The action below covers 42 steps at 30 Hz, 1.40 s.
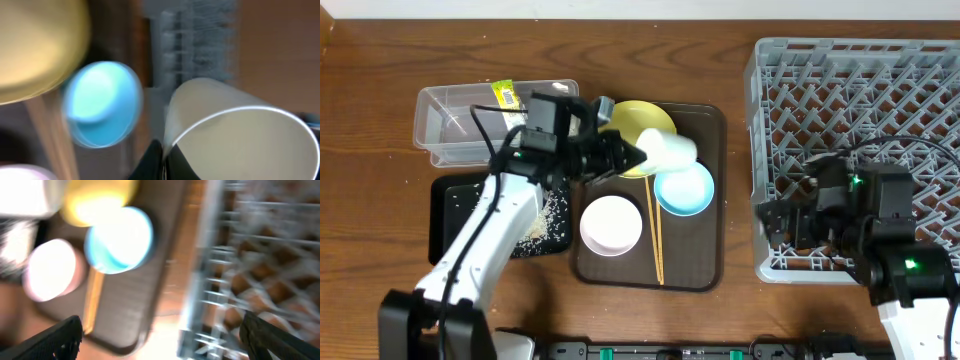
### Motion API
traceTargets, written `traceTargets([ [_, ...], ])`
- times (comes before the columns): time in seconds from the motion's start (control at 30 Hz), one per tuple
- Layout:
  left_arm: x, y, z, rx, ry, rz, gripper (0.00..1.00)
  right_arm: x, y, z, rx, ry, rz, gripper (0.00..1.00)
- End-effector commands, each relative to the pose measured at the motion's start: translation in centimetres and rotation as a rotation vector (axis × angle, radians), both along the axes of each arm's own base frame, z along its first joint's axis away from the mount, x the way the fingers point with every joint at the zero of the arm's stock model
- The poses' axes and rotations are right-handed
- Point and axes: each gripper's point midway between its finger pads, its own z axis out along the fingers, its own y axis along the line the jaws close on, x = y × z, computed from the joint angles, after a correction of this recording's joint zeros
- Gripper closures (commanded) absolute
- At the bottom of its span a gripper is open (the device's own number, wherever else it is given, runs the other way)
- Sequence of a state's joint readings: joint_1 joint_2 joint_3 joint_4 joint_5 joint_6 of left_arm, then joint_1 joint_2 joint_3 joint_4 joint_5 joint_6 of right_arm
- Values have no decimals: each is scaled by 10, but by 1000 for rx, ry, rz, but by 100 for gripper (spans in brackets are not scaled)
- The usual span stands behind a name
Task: Sort waste into correct bins and load items into the dishwasher rack
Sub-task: 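Grasp the white cup with the left gripper and lift it, then hand the white cup from the left gripper to the right gripper, then place the white cup into the dishwasher rack with the right gripper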
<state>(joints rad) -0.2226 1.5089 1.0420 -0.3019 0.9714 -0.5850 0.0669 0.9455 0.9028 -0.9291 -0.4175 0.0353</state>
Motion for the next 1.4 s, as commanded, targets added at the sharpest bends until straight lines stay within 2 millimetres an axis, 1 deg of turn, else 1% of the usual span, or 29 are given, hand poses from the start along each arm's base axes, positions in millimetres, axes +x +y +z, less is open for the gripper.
traceTargets([
  [0.0, -33, -24, 35, -265, 117, -212, 94, -19, 51, 16, 203, -24, 309, 2],
  [0.1, -45, -31, 41, -316, 144, -281, 94, -24, 65, 9, 268, 3, 397, 3],
  [0.17, -51, -36, 43, -323, 149, -306, 94, -22, 73, 6, 301, 13, 430, 3],
  [0.23, -56, -41, 42, -321, 151, -324, 94, -17, 82, 7, 342, 2, 470, 3],
  [0.33, -60, -45, 42, -320, 154, -340, 94, -7, 94, 12, 388, -44, 524, 5],
  [0.37, -61, -46, 42, -320, 155, -345, 94, -3, 99, 16, 408, -76, 550, 7],
  [0.53, -61, -47, 42, -320, 156, -345, 94, 9, 112, 41, 485, -227, 648, 10],
  [0.7, -61, -47, 42, -320, 156, -345, 94, 10, 118, 62, 533, -338, 725, 12],
  [0.83, -61, -47, 42, -320, 157, -345, 94, 8, 119, 67, 550, -354, 746, 17],
  [0.87, -61, -47, 42, -320, 157, -345, 94, 7, 119, 66, 551, -353, 746, 20],
  [0.97, -61, -47, 42, -320, 160, -344, 94, 7, 119, 67, 553, -351, 747, 37],
  [1.0, -61, -47, 43, -320, 160, -344, 94, 7, 119, 66, 554, -349, 746, 40],
  [1.03, -61, -47, 43, -320, 160, -344, 94, 7, 119, 66, 554, -348, 746, 41],
  [1.27, -61, -47, 42, -320, 160, -344, 94, 7, 119, 66, 554, -345, 745, 41],
  [1.37, -61, -47, 42, -317, 157, -341, 93, 7, 119, 66, 554, -344, 744, 45],
])
